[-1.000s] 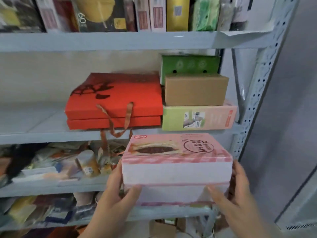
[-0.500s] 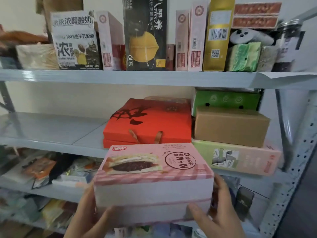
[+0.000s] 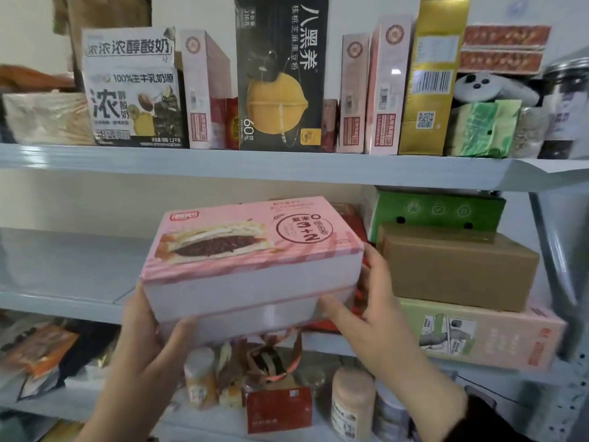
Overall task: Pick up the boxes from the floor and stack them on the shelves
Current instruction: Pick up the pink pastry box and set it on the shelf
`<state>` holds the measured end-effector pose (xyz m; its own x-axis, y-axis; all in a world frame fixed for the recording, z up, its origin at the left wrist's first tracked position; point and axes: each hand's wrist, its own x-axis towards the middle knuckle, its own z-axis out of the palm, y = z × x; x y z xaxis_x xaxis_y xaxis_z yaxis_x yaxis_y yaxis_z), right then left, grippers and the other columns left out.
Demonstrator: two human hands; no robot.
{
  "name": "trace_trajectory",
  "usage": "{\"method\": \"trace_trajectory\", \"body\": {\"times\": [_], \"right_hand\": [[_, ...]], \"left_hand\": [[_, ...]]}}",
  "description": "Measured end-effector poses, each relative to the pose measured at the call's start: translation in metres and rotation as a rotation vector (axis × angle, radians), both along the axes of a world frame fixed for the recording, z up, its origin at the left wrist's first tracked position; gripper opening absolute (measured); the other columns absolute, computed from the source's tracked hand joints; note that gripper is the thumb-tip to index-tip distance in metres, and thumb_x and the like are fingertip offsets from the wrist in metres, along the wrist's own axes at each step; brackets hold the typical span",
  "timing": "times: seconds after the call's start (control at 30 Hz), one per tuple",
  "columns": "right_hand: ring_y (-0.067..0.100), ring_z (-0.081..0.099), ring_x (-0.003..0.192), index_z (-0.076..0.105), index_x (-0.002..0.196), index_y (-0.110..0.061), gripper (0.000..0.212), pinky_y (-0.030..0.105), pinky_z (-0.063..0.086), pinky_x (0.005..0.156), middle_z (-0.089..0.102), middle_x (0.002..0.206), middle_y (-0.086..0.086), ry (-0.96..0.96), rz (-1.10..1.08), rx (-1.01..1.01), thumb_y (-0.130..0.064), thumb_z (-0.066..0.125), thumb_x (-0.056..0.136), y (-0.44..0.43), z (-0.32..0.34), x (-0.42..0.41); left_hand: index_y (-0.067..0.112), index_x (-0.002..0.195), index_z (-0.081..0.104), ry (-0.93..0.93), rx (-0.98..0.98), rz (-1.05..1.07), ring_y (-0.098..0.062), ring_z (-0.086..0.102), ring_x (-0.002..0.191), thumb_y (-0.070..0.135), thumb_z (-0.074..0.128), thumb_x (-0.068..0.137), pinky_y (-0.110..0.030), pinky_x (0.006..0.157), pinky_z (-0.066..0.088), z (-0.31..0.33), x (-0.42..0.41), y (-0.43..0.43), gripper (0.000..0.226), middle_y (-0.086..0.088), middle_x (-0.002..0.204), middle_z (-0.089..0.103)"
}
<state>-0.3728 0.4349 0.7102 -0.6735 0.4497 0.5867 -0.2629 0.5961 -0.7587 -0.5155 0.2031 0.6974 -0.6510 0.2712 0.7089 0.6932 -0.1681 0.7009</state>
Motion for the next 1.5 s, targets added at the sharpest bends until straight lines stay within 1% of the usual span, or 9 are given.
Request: {"method": "trace_trajectory", "body": {"times": [0.27,0.4,0.57,0.7,0.87,1.0,1.13,1.27,1.5], "right_hand": [[0.006,0.054,0.121,0.013,0.16,-0.033,0.084,0.028,0.046,0.1,0.053,0.132,-0.019,-0.154,-0.325,0.037,-0.03,0.068,0.097,0.047,0.03,-0.087],[0.021,0.051,0.13,0.017,0.162,-0.021,0.08,0.028,0.039,0.103,0.044,0.147,0.002,-0.208,-0.565,0.098,-0.03,0.065,0.098,0.069,0.036,-0.113],[0.031,0.06,0.106,0.017,0.16,-0.017,0.077,0.031,0.046,0.094,0.04,0.139,0.016,-0.234,-0.744,0.072,-0.023,0.062,0.098,0.082,0.049,-0.131],[0.022,0.057,0.102,0.025,0.149,-0.021,0.068,0.033,0.05,0.088,0.044,0.142,0.015,-0.201,-0.708,0.034,-0.02,0.064,0.092,0.084,0.049,-0.138],[0.022,0.059,0.094,0.022,0.159,-0.025,0.08,0.025,0.044,0.078,0.023,0.157,0.015,-0.353,-0.712,0.056,-0.026,0.065,0.091,0.086,0.047,-0.142],[0.022,0.063,0.1,0.012,0.163,-0.026,0.087,0.025,0.048,0.089,0.007,0.166,0.016,-0.398,-0.695,0.053,-0.026,0.062,0.092,0.087,0.046,-0.143],[0.027,0.051,0.135,0.009,0.164,-0.027,0.089,0.024,0.044,0.098,0.0,0.169,0.016,-0.433,-0.691,0.074,-0.029,0.061,0.092,0.087,0.045,-0.142],[0.026,0.024,0.154,0.011,0.163,-0.032,0.087,0.027,0.037,0.11,0.001,0.171,0.011,-0.514,-0.671,0.179,-0.043,0.06,0.092,0.083,0.035,-0.132],[0.025,0.005,0.158,0.023,0.16,-0.039,0.079,0.049,0.017,0.126,0.016,0.171,0.001,-0.75,-0.588,0.607,-0.071,0.043,0.091,0.058,-0.016,-0.08]], "left_hand": [[0.043,0.153,0.03,0.052,-0.299,-0.088,0.018,0.049,0.118,0.021,0.057,0.102,-0.024,0.1,0.039,0.035,-0.129,0.074,0.062,0.037,0.134,0.047],[0.029,0.153,0.032,0.118,-0.403,-0.079,-0.015,0.045,0.133,0.026,0.06,0.097,-0.03,0.104,0.036,0.049,-0.168,0.117,0.063,0.006,0.139,0.048],[0.015,0.157,0.025,0.042,-0.544,-0.076,-0.037,0.042,0.134,0.026,0.06,0.097,-0.034,0.102,0.032,0.067,-0.194,0.164,0.069,-0.02,0.142,0.041],[0.004,0.146,0.036,0.068,-0.593,-0.106,-0.038,0.051,0.126,0.019,0.057,0.098,-0.032,0.094,0.037,0.077,-0.201,0.195,0.055,-0.024,0.138,0.05],[0.002,0.156,0.02,0.044,-0.643,-0.168,-0.033,0.062,0.099,0.016,0.053,0.098,-0.036,0.085,0.049,0.08,-0.197,0.215,0.068,-0.028,0.143,0.046],[0.002,0.161,0.005,0.033,-0.702,-0.166,-0.019,0.06,0.084,0.019,0.05,0.1,-0.025,0.077,0.038,0.083,-0.194,0.216,0.078,-0.027,0.165,0.017],[-0.003,0.155,0.019,0.018,-0.707,-0.156,-0.017,0.061,0.075,0.024,0.055,0.095,-0.029,0.061,0.042,0.079,-0.194,0.213,0.075,-0.027,0.148,0.042],[0.006,0.156,0.025,0.125,-0.699,-0.038,-0.047,0.048,0.129,0.034,0.06,0.09,-0.049,0.106,0.044,0.064,-0.184,0.193,0.08,-0.026,0.152,0.037],[0.019,0.146,0.055,0.622,-0.712,0.047,-0.042,0.046,0.134,0.06,0.045,0.086,-0.063,0.111,0.037,-0.004,-0.112,0.156,0.073,-0.014,0.141,0.057]]}}
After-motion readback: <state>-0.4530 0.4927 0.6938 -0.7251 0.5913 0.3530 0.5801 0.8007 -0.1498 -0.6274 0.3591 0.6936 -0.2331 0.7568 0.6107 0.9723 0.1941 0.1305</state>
